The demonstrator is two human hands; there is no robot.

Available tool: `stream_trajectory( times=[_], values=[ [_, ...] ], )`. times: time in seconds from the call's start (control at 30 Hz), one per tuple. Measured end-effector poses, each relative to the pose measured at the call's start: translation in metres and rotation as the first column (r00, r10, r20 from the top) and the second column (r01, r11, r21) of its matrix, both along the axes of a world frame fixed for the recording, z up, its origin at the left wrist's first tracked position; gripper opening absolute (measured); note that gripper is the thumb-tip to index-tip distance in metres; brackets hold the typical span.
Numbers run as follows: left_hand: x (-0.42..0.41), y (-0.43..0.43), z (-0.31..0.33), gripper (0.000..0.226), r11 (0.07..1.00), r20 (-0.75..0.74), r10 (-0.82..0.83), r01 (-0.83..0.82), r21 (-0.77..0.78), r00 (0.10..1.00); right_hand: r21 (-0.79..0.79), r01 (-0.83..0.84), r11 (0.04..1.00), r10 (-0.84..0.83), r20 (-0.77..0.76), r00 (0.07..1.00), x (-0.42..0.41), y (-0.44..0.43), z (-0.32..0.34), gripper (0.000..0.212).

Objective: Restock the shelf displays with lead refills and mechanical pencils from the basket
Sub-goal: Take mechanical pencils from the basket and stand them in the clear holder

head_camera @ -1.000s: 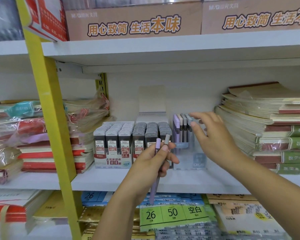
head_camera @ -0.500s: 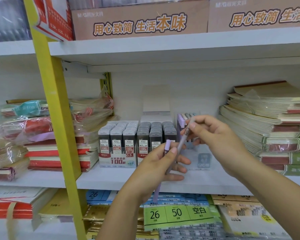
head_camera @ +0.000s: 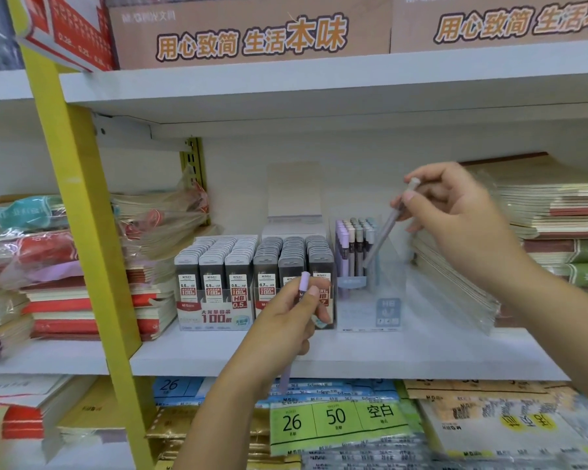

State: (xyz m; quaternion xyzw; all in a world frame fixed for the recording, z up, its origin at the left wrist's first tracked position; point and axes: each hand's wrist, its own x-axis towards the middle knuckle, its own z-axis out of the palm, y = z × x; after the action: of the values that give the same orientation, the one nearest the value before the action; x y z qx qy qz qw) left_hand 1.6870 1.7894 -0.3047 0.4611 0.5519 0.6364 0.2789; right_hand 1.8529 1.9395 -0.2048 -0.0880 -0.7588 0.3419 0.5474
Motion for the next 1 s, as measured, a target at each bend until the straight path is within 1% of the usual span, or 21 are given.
stream_trajectory(
  times=[0.13,0.23,0.4,0.67,0.73,0.83,0.9,1.0],
  values=[
    [-0.002,0.002,-0.002,0.025,1.000,-0.001,0.018,-0.018,-0.006,1.000,0.113,0.099,0.989,-0.126,0.258,0.958,-0.007,0.008,-0.011,0.022],
    [-0.003,0.005,-0.004,0.023,1.000,-0.008,0.022,-0.022,-0.015,1.000,0.142,0.119,0.983,-0.163,0.354,0.921,-0.007,0.011,-0.016,0.020],
    [-0.003,0.006,-0.006,0.023,1.000,-0.016,0.021,-0.021,-0.021,1.000,0.122,0.125,0.985,-0.162,0.369,0.915,-0.007,0.012,-0.015,0.015],
    [-0.002,0.006,-0.004,0.024,0.999,-0.006,0.026,-0.026,-0.021,1.000,0.110,0.119,0.987,-0.152,0.375,0.915,-0.013,0.015,-0.016,0.020],
    [-0.002,0.005,-0.004,0.024,0.999,-0.005,0.027,-0.027,-0.023,1.000,0.123,0.135,0.983,-0.169,0.342,0.924,-0.014,0.015,-0.018,0.019],
    [-0.004,0.004,-0.004,0.024,0.999,-0.017,0.036,-0.036,-0.020,0.999,0.143,0.153,0.978,-0.185,0.238,0.954,-0.015,0.012,-0.015,0.022],
    [-0.004,0.004,-0.005,0.025,0.999,-0.021,0.045,-0.046,-0.020,0.999,0.159,0.144,0.977,-0.182,0.263,0.947,-0.018,0.010,-0.015,0.024],
    [-0.006,0.004,-0.006,0.025,0.999,-0.026,0.048,-0.049,-0.023,0.998,0.168,0.133,0.977,-0.186,0.352,0.917,-0.023,0.009,-0.021,0.016]
  ],
)
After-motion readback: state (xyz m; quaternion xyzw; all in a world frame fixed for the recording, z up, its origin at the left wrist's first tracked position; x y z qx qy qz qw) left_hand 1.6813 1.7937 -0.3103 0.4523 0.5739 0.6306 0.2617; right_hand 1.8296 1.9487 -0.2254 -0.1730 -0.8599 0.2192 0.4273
